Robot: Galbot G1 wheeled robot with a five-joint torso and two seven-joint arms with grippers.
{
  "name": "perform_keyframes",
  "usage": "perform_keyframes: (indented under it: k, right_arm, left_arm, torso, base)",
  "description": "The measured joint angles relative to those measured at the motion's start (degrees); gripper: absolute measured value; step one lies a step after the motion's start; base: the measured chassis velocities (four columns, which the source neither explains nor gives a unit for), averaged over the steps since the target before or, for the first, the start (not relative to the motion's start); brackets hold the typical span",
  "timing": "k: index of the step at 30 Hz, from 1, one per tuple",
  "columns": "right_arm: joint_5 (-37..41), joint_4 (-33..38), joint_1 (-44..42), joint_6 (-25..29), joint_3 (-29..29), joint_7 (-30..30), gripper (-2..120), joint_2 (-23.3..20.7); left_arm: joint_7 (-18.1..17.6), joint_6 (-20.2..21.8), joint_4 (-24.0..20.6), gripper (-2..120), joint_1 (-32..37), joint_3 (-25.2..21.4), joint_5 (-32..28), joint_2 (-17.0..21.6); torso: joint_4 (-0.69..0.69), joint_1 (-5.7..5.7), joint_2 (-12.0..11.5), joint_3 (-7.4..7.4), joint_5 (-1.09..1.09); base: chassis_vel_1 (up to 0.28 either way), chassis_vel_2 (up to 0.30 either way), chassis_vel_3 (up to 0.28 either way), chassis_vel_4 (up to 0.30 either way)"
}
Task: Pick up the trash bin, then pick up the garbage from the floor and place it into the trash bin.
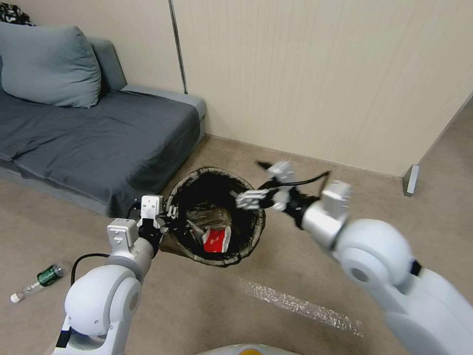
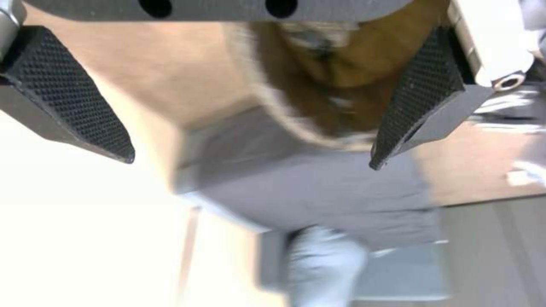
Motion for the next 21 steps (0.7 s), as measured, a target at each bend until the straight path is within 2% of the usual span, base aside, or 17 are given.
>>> perform_keyframes:
  k: [1,4,5,8,13,16,17,19,21]
  right_arm:
    - [0.0,0.0,0.0,0.0,0.0,0.0,100,0.0]
    - [-4.42,2.62,-11.16,4.32,9.6,0.73,100,0.09]
    - [-4.42,2.62,-11.16,4.32,9.6,0.73,100,0.09]
    - [-7.88,2.5,-18.58,9.4,17.04,2.0,100,2.27]
    - [-9.84,1.52,-23.48,14.05,21.19,0.78,100,4.56]
    - [-12.49,-0.26,-28.73,20.1,23.73,-2.07,100,8.56]
    - [-12.49,-0.26,-28.73,20.1,23.73,-2.07,100,8.56]
    - [-15.34,-1.54,-32.69,24.75,25.07,-4.77,100,13.64]
    - [-15.66,-1.67,-33.09,25.23,25.16,-5.03,100,14.11]
  left_arm:
    - [0.0,0.0,0.0,4,0.0,0.0,0.0,0.0]
    - [0.19,0.0,-0.28,4,0.32,-0.55,-0.19,0.01]
    - [0.19,0.0,-0.28,4,0.32,-0.55,-0.19,0.01]
    - [0.39,0.0,-0.69,4,0.88,-0.9,-0.15,-0.19]
    - [0.4,0.0,-1.24,4,1.77,-1.01,0.05,-0.44]
    - [0.52,-0.08,-1.82,4,2.65,-1.4,0.14,-0.53]
    - [0.52,-0.08,-1.82,4,2.65,-1.4,0.14,-0.53]
    - [0.56,-0.16,-2.17,4,3.19,-1.75,0.25,-0.58]
    - [0.56,-0.17,-2.2,4,3.24,-1.78,0.26,-0.58]
  torso:
    - [0.0,0.0,0.0,0.0,0.0]
    - [-0.05,0.0,0.0,0.0,0.01]
    - [-0.05,0.0,0.0,0.0,0.01]
    - [-0.01,0.0,0.0,-0.01,0.0]
    - [0.0,0.0,0.0,0.0,-0.01]
    - [0.0,0.0,0.0,-0.01,-0.01]
    - [0.0,0.0,0.0,-0.01,-0.01]
    - [-0.02,-0.01,0.0,-0.01,0.0]
    - [-0.02,0.0,0.0,-0.01,0.0]
  base:
    - [0.0,0.0,0.0,0.0]
    - [0.0,0.0,0.0,0.0]
    - [0.0,0.0,0.0,0.0]
    - [0.0,0.0,0.0,0.0]
    - [0.0,0.0,0.0,0.0]
    - [0.0,0.0,0.0,0.0]
    - [0.0,0.0,0.0,0.0]
    - [0.0,0.0,0.0,0.0]
    - [0.0,0.0,0.0,0.0]
